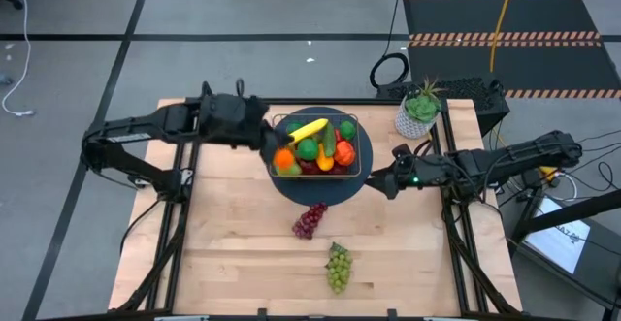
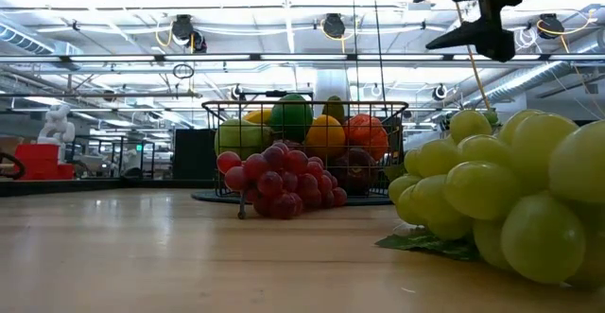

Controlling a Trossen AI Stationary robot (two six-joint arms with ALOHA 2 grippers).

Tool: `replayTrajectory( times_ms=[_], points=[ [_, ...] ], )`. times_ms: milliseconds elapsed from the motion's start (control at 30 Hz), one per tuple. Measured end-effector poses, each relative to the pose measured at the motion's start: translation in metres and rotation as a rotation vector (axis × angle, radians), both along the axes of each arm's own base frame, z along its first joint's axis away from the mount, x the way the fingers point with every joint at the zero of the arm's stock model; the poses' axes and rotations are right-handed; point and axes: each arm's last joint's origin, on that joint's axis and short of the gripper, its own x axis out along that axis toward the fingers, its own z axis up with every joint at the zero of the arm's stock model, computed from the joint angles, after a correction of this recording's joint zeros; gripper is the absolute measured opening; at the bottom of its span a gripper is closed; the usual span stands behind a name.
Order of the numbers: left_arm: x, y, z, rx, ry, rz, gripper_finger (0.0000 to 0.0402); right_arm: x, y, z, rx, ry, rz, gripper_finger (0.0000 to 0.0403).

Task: Build produce basket
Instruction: Put the orange tangerine into the wire basket

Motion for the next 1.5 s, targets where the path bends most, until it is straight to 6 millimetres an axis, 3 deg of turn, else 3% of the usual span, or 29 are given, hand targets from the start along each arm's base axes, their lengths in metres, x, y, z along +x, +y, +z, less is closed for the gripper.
replayTrajectory(
  times_ms=[333,867,1200,1500],
  points=[
    [0.003,0.019,0.010,-0.261,-0.163,0.179,0.0007,0.000,-0.008,0.000,-0.222,0.036,0.172,0.0278],
    [0.000,0.044,0.013,-0.526,-0.244,0.327,0.0005,0.000,-0.010,-0.001,-0.477,0.074,0.292,0.0207],
    [-0.002,0.053,0.013,-0.482,-0.228,0.276,0.0004,0.000,-0.014,0.000,-0.528,0.088,0.169,0.0192],
    [-0.007,0.064,0.008,-0.242,-0.132,0.116,0.0003,0.003,-0.014,-0.001,-0.332,0.062,0.070,0.0168]
  ],
)
